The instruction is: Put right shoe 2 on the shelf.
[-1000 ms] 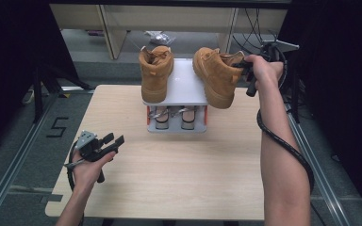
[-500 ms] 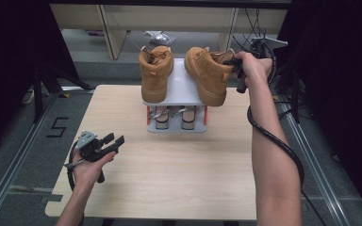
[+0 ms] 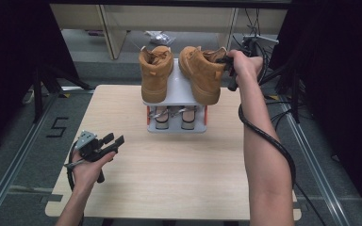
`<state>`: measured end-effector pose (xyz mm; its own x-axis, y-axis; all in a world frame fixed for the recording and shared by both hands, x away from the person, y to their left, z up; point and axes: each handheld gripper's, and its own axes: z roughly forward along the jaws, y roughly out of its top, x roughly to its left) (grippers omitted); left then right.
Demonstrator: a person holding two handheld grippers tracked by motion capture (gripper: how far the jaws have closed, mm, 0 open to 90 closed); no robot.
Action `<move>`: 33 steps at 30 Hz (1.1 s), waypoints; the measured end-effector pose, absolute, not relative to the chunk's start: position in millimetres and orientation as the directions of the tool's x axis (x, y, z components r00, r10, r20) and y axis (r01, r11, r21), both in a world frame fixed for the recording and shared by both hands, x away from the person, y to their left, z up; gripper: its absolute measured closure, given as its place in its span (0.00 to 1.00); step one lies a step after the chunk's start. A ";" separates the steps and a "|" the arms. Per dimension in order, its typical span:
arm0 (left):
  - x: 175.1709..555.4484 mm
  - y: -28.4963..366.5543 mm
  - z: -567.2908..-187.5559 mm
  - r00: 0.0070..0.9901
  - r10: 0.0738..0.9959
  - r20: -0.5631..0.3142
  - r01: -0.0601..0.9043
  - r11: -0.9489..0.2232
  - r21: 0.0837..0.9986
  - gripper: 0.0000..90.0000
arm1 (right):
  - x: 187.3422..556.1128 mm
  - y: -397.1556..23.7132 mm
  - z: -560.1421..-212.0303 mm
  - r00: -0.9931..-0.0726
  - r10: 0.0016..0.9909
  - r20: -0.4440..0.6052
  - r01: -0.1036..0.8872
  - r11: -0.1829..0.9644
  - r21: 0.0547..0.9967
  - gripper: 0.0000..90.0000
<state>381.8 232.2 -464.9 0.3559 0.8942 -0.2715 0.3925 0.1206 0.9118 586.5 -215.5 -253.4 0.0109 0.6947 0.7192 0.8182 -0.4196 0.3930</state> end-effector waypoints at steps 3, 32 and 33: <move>381.6 233.1 -464.4 0.354 0.895 -0.273 0.390 0.124 0.913 0.55 | 589.5 -212.7 -253.4 0.017 0.690 0.723 0.825 -0.419 0.380 0.90; 381.5 231.9 -466.6 0.359 0.893 -0.270 0.393 0.117 0.912 0.55 | 585.6 -188.7 -248.1 -0.082 0.783 0.617 0.712 -0.387 0.586 0.56; 381.5 232.1 -466.6 0.359 0.894 -0.270 0.394 0.117 0.911 0.55 | 583.8 -191.2 -246.4 -0.092 0.781 0.618 0.708 -0.385 0.592 0.56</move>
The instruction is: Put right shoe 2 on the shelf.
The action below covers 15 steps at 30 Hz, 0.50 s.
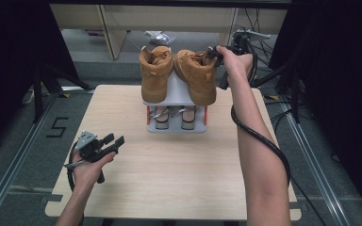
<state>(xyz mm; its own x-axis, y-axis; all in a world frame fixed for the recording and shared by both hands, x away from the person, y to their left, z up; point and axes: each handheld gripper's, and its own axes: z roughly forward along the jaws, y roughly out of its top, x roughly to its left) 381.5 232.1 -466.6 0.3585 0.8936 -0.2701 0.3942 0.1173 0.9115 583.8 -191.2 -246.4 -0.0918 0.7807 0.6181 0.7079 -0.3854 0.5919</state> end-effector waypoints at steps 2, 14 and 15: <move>381.5 232.4 -466.7 0.359 0.893 -0.270 0.392 0.119 0.912 0.55 | 579.4 -196.8 -242.1 -0.105 0.772 0.627 0.694 -0.394 0.602 0.55; 380.5 231.7 -465.6 0.353 0.897 -0.264 0.393 0.114 0.913 0.54 | 543.7 -250.0 -259.2 -0.120 0.785 0.608 0.741 -0.337 0.581 0.91; 380.6 230.9 -466.0 0.355 0.897 -0.264 0.393 0.113 0.913 0.54 | 541.7 -250.4 -265.5 -0.115 0.785 0.609 0.760 -0.325 0.563 0.95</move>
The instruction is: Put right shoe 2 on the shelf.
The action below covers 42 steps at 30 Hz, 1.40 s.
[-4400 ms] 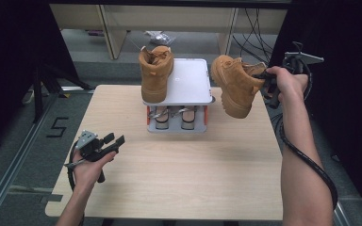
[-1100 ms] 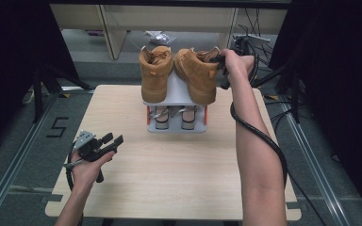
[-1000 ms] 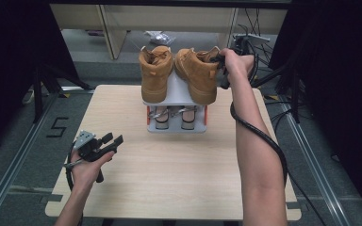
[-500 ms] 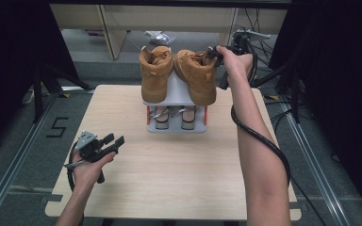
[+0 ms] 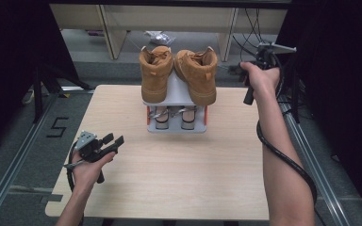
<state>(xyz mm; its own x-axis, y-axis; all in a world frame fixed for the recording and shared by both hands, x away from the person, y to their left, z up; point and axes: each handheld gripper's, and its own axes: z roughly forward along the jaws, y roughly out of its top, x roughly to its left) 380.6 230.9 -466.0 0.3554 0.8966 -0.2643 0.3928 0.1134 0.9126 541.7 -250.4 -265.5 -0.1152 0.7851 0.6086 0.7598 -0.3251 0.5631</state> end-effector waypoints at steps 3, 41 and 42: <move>380.8 229.7 -466.9 0.357 0.896 -0.264 0.395 0.111 0.912 0.54 | 537.0 -248.9 -284.7 -0.125 0.781 0.612 0.811 -0.275 0.517 1.00; 380.9 230.7 -467.7 0.357 0.895 -0.269 0.395 0.116 0.911 0.55 | 530.1 -200.7 -324.6 -0.139 0.780 0.610 0.859 -0.212 0.466 1.00; 380.9 230.4 -467.8 0.357 0.895 -0.268 0.393 0.116 0.912 0.55 | 530.4 -198.9 -324.8 -0.136 0.793 0.594 0.856 -0.208 0.474 1.00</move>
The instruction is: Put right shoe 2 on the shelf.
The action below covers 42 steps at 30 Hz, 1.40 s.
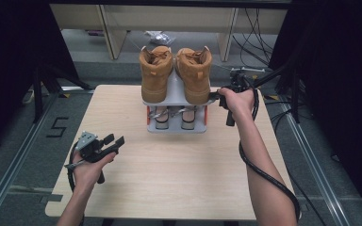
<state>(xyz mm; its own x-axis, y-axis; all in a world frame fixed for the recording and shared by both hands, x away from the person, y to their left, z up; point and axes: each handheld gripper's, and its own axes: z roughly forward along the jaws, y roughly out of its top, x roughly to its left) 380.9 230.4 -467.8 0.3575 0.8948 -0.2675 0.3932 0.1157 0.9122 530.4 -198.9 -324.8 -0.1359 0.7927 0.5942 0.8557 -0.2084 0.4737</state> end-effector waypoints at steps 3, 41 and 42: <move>380.9 230.6 -467.8 0.356 0.895 -0.267 0.393 0.116 0.912 0.55 | 530.7 -196.2 -325.7 -0.156 0.780 0.606 0.860 -0.194 0.472 1.00; 381.4 232.9 -470.3 0.347 0.899 -0.268 0.397 0.118 0.910 0.54 | 511.2 -221.0 -332.6 -0.165 0.863 0.477 0.804 -0.163 0.572 0.79; 381.4 233.1 -470.2 0.347 0.899 -0.268 0.397 0.118 0.910 0.54 | 509.7 -223.4 -334.1 -0.159 0.873 0.461 0.803 -0.157 0.575 0.78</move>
<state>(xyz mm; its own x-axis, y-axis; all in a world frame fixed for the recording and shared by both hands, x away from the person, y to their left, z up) 381.4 233.1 -470.2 0.3473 0.8988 -0.2676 0.3966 0.1178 0.9104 509.7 -223.4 -334.1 -0.1592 0.8729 0.4611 0.8026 -0.1575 0.5753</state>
